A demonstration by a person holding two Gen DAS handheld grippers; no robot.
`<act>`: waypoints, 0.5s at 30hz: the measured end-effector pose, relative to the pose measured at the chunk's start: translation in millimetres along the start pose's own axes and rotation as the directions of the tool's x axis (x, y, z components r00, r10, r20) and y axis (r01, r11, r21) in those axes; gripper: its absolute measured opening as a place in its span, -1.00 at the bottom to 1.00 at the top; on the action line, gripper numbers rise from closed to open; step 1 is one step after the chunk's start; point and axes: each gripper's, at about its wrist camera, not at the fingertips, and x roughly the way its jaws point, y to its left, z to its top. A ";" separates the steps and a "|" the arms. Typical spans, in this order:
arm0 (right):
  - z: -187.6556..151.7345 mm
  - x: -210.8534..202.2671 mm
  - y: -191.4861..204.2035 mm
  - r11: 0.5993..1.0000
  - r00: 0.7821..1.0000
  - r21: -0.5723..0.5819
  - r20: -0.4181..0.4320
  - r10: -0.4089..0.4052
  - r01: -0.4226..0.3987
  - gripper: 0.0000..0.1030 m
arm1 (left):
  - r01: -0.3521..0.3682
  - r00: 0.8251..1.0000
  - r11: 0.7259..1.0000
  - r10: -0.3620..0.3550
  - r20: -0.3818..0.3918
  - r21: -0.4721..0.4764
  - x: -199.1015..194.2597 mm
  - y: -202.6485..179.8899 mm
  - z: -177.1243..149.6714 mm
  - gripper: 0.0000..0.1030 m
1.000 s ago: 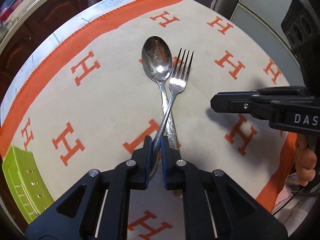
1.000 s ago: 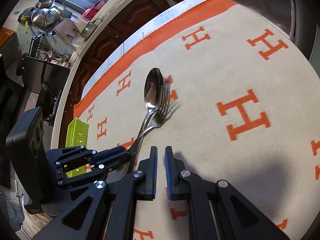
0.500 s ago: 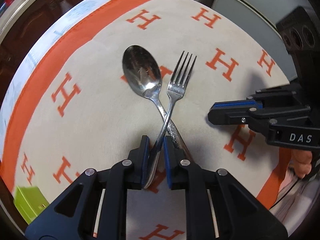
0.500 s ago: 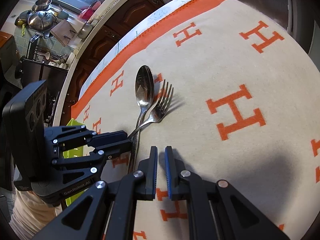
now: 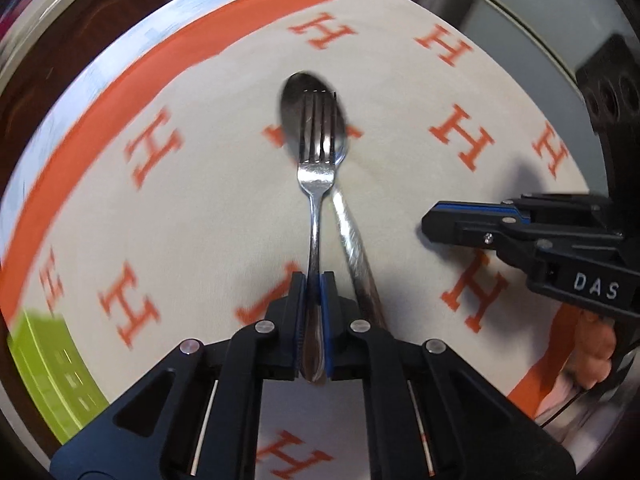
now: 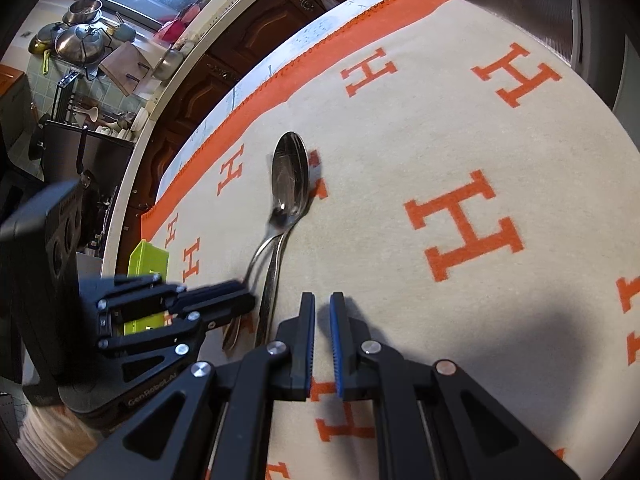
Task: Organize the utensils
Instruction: 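Grasp the metal fork by its handle with the left tool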
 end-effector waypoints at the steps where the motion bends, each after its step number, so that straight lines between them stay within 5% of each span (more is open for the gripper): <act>1: 0.1 0.6 1.9 1.000 1.000 -0.001 -0.002 0.000 0.000 -0.85 | 0.005 1.000 0.999 -0.005 0.013 -0.046 -3.4 4.2 -6.8 -0.90; 9: 4.4 12.6 20.5 0.999 0.999 -0.020 -0.034 0.026 -0.026 -0.85 | 0.061 0.992 0.971 -0.033 0.125 -0.230 -32.6 19.4 -57.0 -0.90; 15: 9.8 29.6 34.6 0.999 0.997 -0.028 -0.072 0.032 -0.034 -0.85 | 0.042 0.997 0.963 -0.024 0.071 -0.266 -22.2 24.5 -87.5 -0.90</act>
